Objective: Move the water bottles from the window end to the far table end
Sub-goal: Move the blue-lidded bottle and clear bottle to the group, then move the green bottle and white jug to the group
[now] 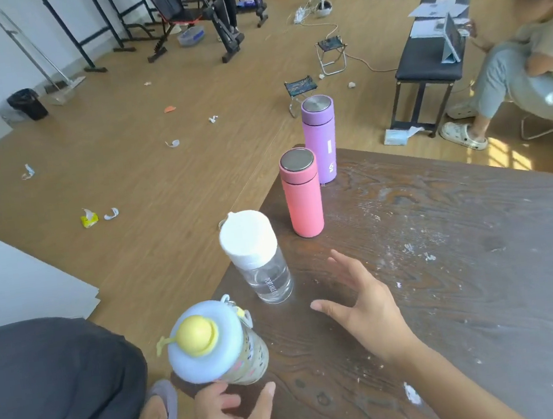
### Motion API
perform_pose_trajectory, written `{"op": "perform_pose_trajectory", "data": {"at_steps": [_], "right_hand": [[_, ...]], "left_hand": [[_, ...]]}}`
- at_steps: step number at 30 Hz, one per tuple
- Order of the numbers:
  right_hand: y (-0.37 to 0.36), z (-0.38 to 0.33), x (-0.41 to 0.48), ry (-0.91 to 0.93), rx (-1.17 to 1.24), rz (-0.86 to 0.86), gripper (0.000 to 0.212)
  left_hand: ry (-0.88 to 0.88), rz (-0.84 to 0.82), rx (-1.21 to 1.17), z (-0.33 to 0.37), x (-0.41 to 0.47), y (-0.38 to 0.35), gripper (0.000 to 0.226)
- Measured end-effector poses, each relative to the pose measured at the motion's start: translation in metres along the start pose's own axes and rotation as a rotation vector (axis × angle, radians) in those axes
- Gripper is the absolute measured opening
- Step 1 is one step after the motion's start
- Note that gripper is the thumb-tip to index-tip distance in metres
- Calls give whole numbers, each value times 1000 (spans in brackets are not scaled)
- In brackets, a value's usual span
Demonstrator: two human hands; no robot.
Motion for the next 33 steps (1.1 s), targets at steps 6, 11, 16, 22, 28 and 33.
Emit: {"op": "perform_pose_trajectory", "data": {"at_steps": [6,11,16,22,28,33], "right_hand": [[82,29,-43,-63,55,161,86],[154,53,-88,-91,91,318,83],[236,70,-153,-113,66,571,79],[332,84,-264,-205,8,934,85],[374,94,-375,-333,-35,1137,74],[383,105,-457,-513,-43,1321,62]], "left_hand": [[-14,-140,-2,49,-69,-58,23],[-243,-456,-103,101,-109,-132,67],[-423,-649,-83,156,-167,-201,74],[-594,-897,-10,204,-274,-275,81],[-738,-1149,96,224,-394,-330,81],[-826,-1266,147,221,-484,-369,74]]}}
Point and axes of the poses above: each hand's wrist, its own x-axis towards the middle knuckle, its own y-axis out of the back of the hand, z = x × y, the point moved 2 cm from there along x, towards the middle knuckle, and after that the axes turned 9 degrees about y, right-handed, at the moved point
